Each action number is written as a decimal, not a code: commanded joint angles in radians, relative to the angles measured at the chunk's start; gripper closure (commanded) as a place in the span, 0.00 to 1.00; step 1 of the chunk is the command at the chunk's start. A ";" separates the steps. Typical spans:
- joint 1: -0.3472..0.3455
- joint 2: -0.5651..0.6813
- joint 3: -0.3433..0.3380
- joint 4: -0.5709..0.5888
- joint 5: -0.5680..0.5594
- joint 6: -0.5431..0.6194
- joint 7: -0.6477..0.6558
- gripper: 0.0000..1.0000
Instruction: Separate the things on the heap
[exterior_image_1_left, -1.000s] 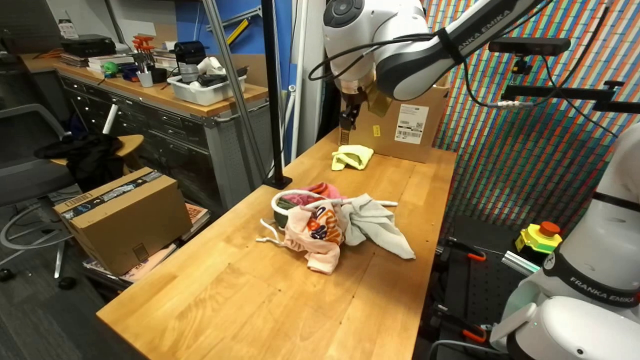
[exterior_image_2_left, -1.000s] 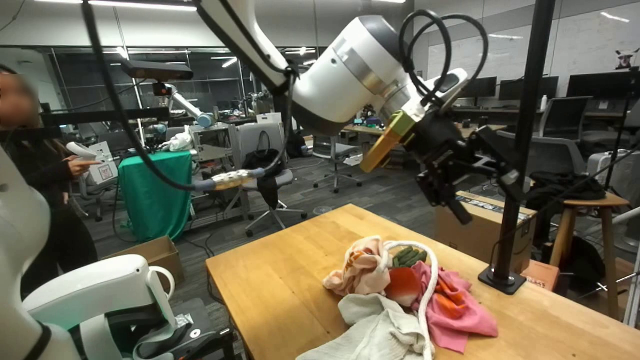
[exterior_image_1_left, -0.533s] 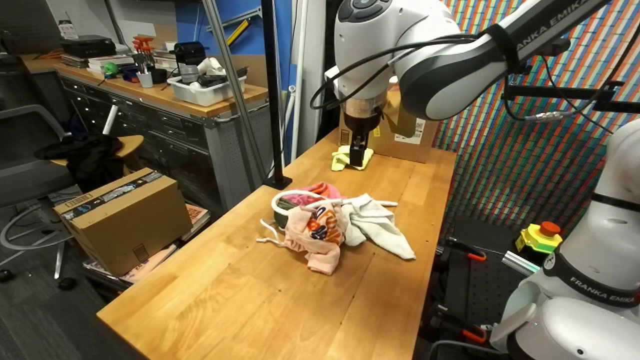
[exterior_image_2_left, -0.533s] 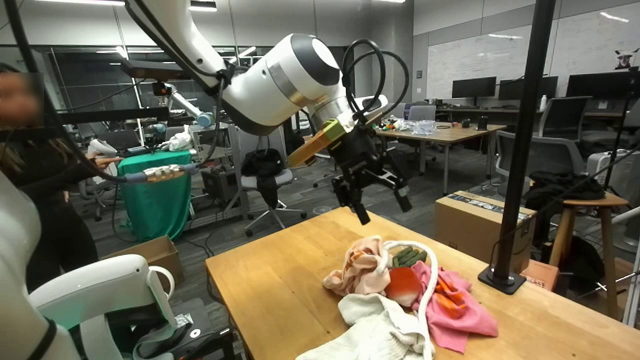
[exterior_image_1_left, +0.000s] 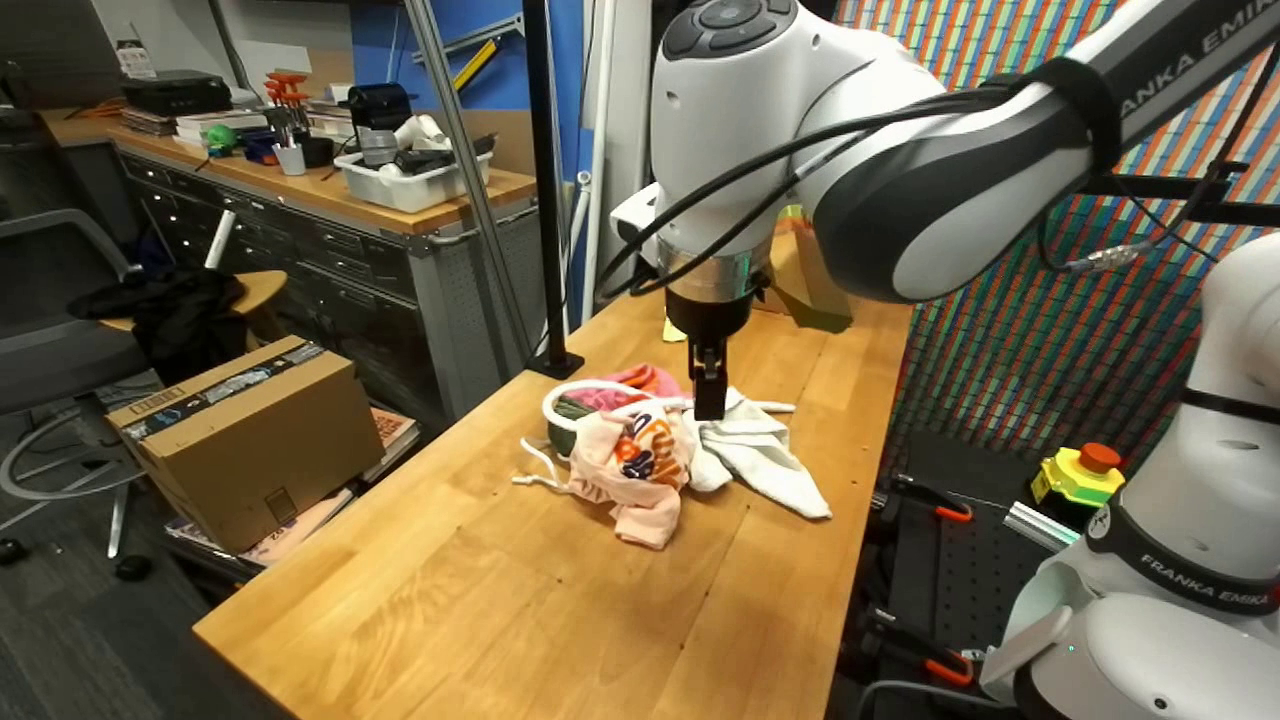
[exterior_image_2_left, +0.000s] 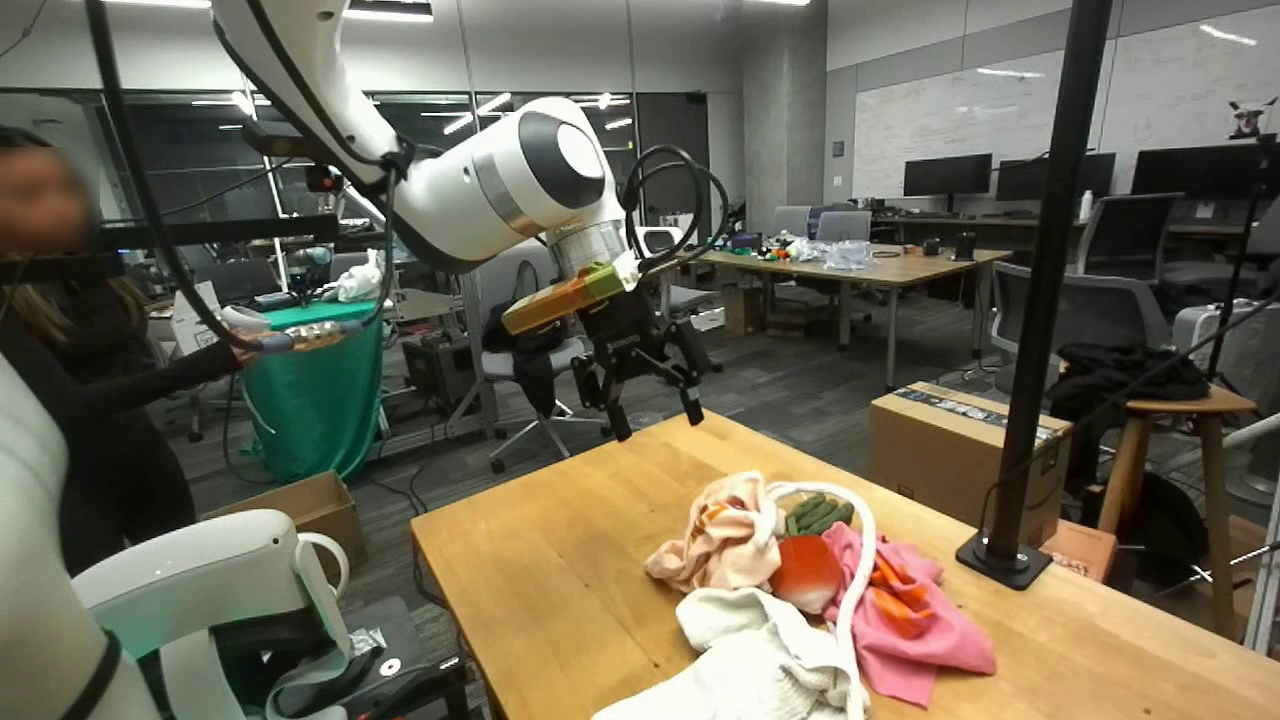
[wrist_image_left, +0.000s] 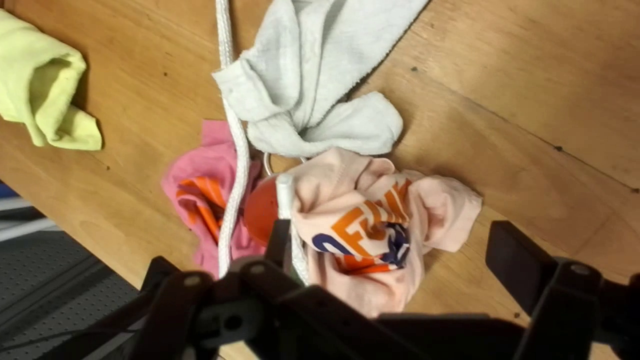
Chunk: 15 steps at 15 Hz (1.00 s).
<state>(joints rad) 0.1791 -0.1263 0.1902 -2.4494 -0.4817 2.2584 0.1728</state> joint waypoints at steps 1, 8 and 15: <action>-0.005 0.063 0.031 0.005 -0.036 0.106 0.150 0.00; 0.018 0.240 0.011 0.043 -0.231 0.195 0.546 0.00; 0.077 0.373 -0.014 0.101 -0.245 0.191 0.701 0.00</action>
<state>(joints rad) 0.2185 0.1945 0.2016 -2.3993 -0.7124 2.4395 0.8259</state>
